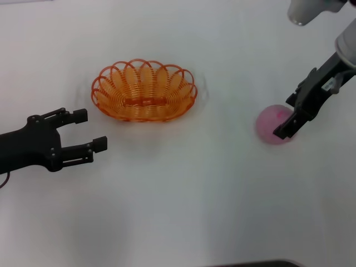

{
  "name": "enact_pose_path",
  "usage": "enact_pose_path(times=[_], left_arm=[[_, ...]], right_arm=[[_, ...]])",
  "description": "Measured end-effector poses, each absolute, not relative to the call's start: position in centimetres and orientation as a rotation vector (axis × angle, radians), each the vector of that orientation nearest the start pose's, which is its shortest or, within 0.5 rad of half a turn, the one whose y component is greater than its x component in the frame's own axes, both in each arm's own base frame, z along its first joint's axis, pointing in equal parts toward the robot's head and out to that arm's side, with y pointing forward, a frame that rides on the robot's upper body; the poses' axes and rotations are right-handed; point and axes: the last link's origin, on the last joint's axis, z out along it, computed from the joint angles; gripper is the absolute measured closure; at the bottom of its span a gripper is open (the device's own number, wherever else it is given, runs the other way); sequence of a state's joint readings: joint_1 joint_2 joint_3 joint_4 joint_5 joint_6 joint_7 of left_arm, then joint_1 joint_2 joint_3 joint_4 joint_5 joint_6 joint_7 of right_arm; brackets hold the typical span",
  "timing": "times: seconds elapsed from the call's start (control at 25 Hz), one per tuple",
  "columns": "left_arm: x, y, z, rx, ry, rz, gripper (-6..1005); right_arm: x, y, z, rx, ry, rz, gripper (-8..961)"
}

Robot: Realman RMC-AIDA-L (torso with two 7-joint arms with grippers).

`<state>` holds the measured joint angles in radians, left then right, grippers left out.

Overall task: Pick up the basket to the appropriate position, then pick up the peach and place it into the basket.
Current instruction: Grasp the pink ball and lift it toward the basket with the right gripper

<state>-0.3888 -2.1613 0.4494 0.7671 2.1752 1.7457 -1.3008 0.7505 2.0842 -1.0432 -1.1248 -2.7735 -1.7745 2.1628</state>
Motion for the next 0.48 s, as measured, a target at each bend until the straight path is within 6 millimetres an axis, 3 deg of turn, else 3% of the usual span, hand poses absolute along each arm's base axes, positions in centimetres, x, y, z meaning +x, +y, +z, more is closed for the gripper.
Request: enact_pose_path(times=[0.48], left_arm=[[-29.8, 26.9, 0.1, -2.683, -0.708, -0.741, 136]], right_arm=[[22.9, 36.0, 0.6, -2.772, 0.878, -0.73, 17]])
